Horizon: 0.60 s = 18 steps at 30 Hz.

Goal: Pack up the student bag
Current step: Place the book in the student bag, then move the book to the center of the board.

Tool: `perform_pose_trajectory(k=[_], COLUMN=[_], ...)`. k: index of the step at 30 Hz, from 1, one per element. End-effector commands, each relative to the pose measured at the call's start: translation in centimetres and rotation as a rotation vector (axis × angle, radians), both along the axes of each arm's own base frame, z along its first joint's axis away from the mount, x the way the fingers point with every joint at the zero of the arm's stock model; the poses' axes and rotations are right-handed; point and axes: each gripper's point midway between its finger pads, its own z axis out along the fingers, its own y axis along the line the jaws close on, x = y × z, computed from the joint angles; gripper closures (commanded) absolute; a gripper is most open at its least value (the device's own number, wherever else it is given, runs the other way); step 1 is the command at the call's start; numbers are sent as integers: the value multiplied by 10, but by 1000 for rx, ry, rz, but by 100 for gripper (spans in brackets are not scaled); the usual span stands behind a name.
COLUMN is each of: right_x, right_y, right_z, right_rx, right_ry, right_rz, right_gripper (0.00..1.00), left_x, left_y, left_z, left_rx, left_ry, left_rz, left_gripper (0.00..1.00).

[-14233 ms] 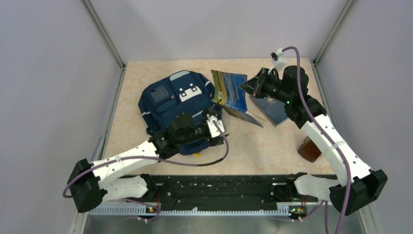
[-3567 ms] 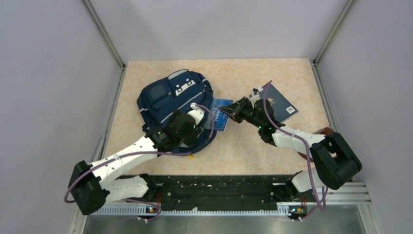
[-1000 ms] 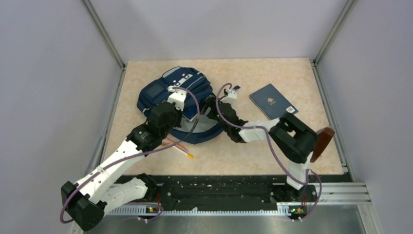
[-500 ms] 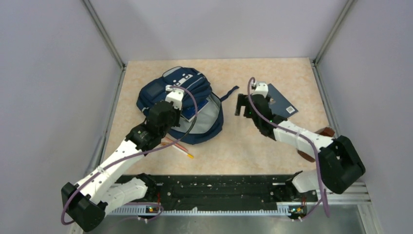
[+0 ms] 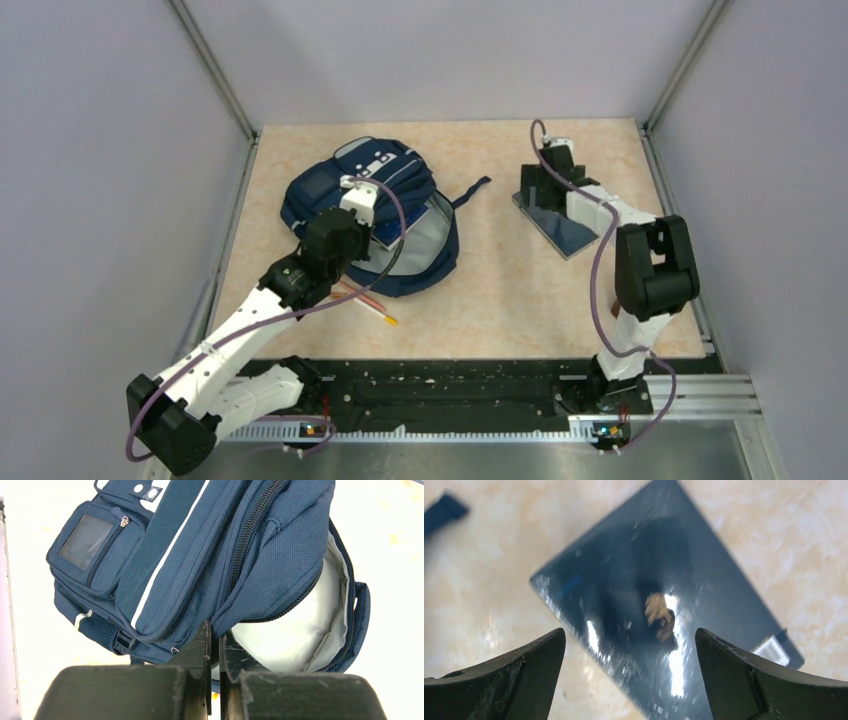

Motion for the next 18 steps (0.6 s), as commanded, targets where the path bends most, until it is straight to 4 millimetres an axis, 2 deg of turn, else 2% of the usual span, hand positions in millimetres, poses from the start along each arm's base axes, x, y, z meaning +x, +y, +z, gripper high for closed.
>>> perform_pose_trajectory(k=[1,7,11,14,18], right_x=[52,91,100,94,71], right_y=[-26,-65,-85,-73,-41], right_z=[2,-19,-35,-41,-45], right_rx=[70,174,283,338,473], right_ry=[-13,14,58,94,135], right_rz=[-60,-164,-194,-112,-7], right_gripper=[2,3,5,8,11], left_x=[16,17,16,16,17], left_y=[-1,-1,-1,-2,-1], left_z=[27,27,27,26,25], left_rx=[-68,-63,-63,-64,-58], left_ry=[-101,-98,-97,-95,-90], left_rz=[37,40,36,32,36], left_gripper=[100,100,100,100,100])
